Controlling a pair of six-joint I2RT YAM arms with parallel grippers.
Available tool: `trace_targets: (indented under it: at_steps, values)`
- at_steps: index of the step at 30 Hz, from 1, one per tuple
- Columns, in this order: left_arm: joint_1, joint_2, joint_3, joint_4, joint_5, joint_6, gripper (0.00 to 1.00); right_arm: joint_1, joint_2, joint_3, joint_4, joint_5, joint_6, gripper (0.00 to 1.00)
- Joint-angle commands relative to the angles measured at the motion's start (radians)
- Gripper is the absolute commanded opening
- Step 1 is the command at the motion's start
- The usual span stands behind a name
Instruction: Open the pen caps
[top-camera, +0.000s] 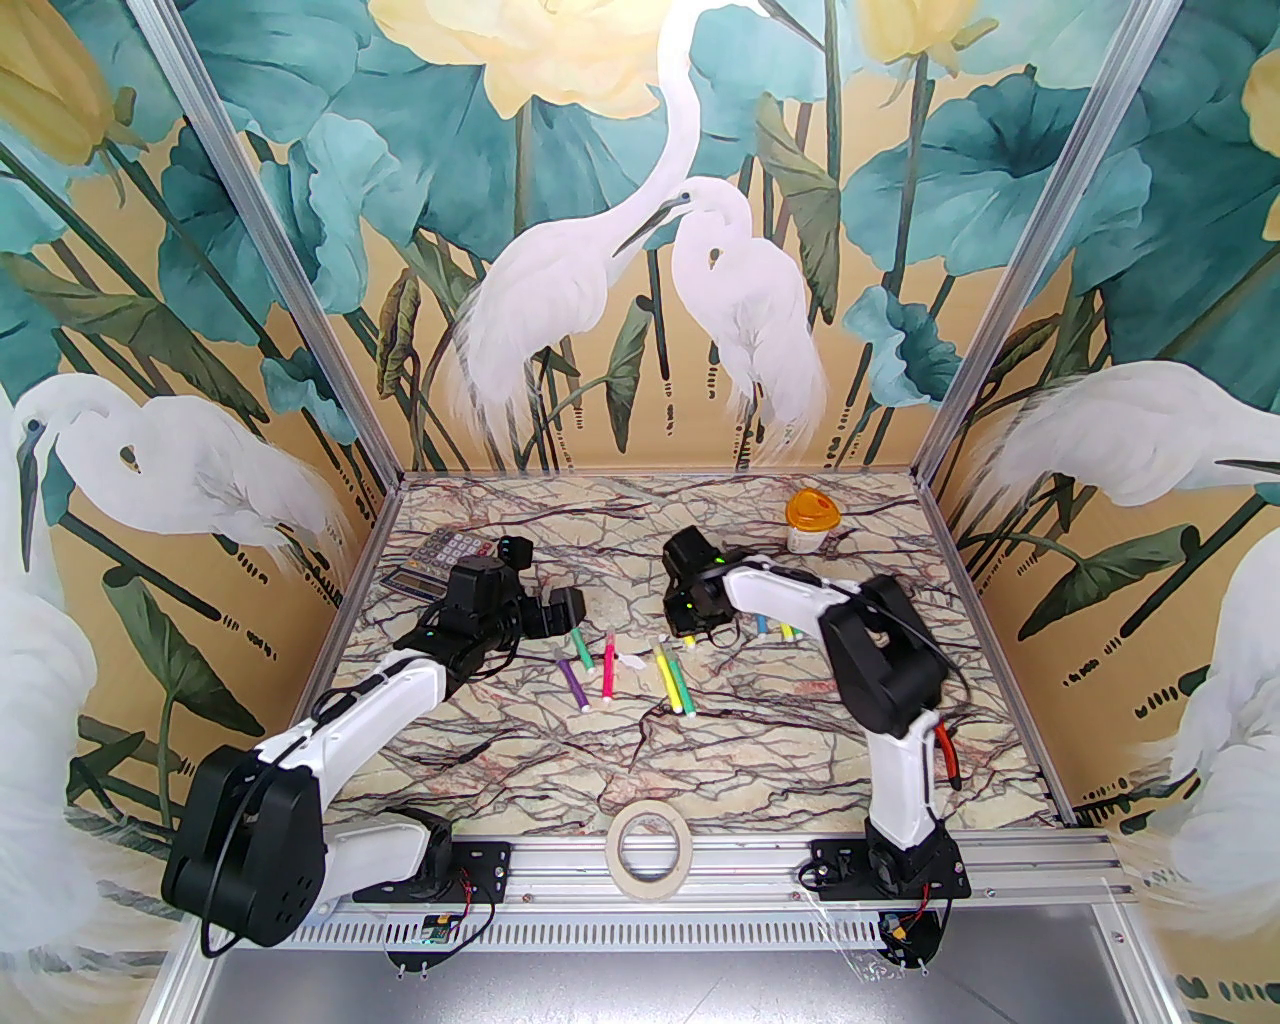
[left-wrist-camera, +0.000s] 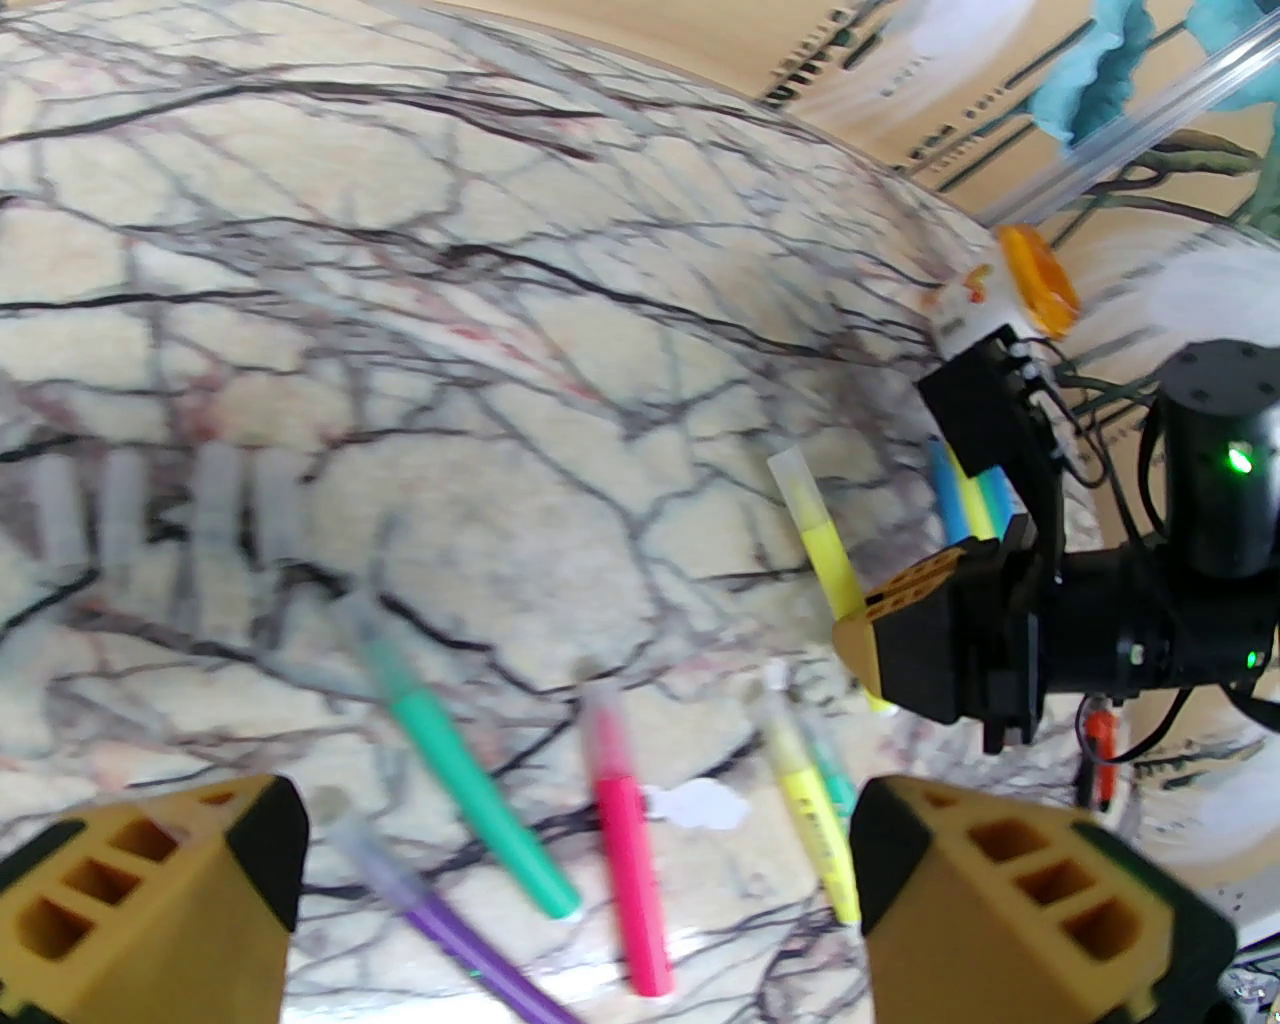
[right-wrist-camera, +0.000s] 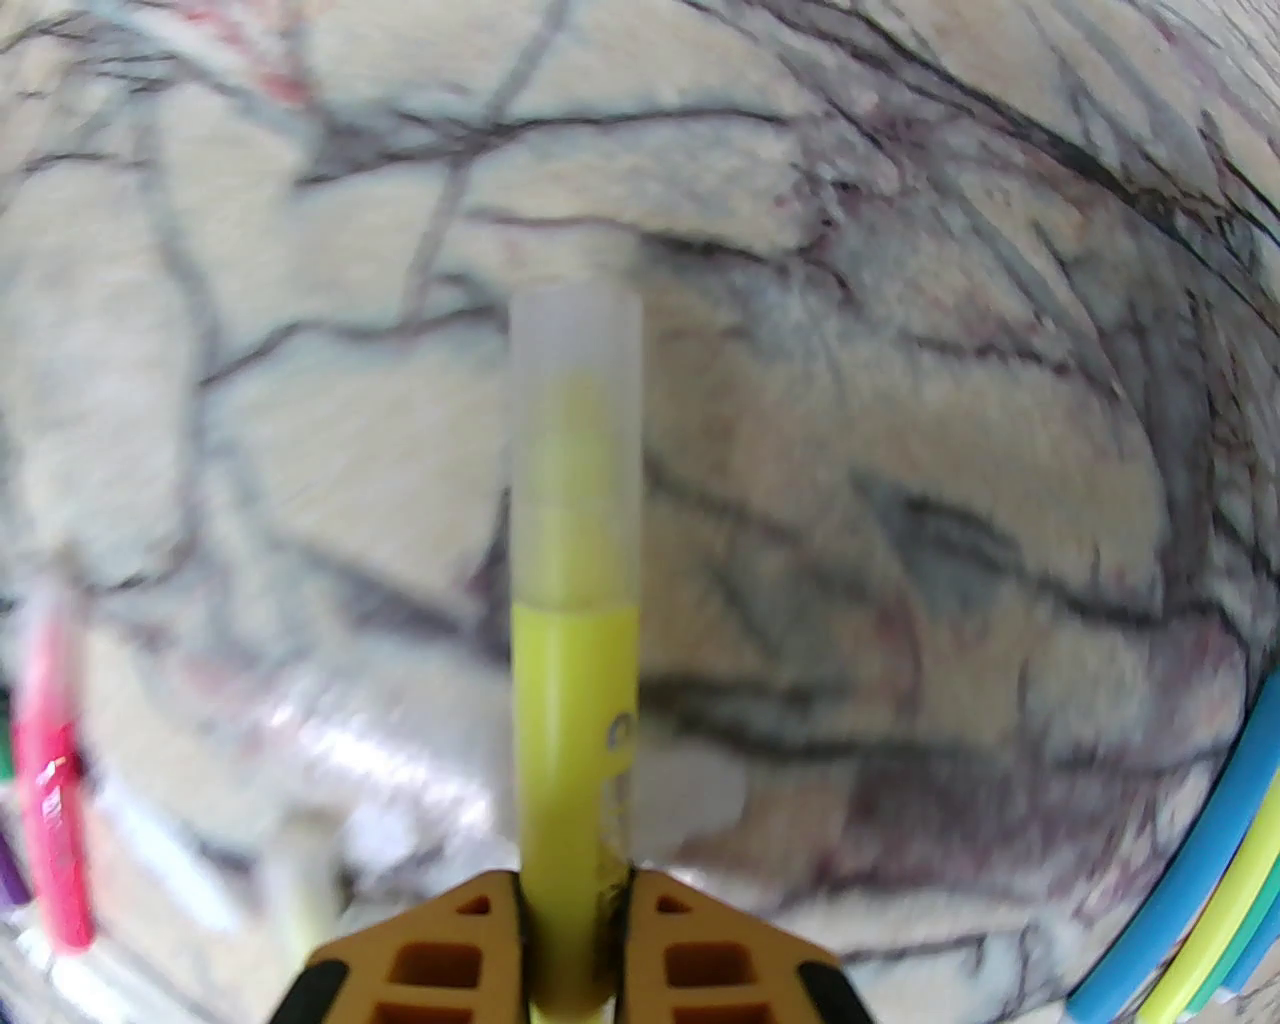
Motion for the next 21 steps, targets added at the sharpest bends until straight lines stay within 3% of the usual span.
trace_targets:
  at_steps: [1,8,21]
  values:
    - [0.003,0.027,0.026,0.080,0.125,-0.051,0.94,-0.019,-0.102,-0.056,0.125,-0.097,0.003,0.00]
    - [-0.003,0.083,0.037,0.223,0.277,-0.158,0.90,-0.030,-0.222,-0.169,0.242,-0.198,-0.017,0.00]
    - [-0.075,0.168,0.123,0.262,0.362,-0.203,0.82,0.019,-0.353,-0.263,0.327,-0.294,-0.102,0.00]
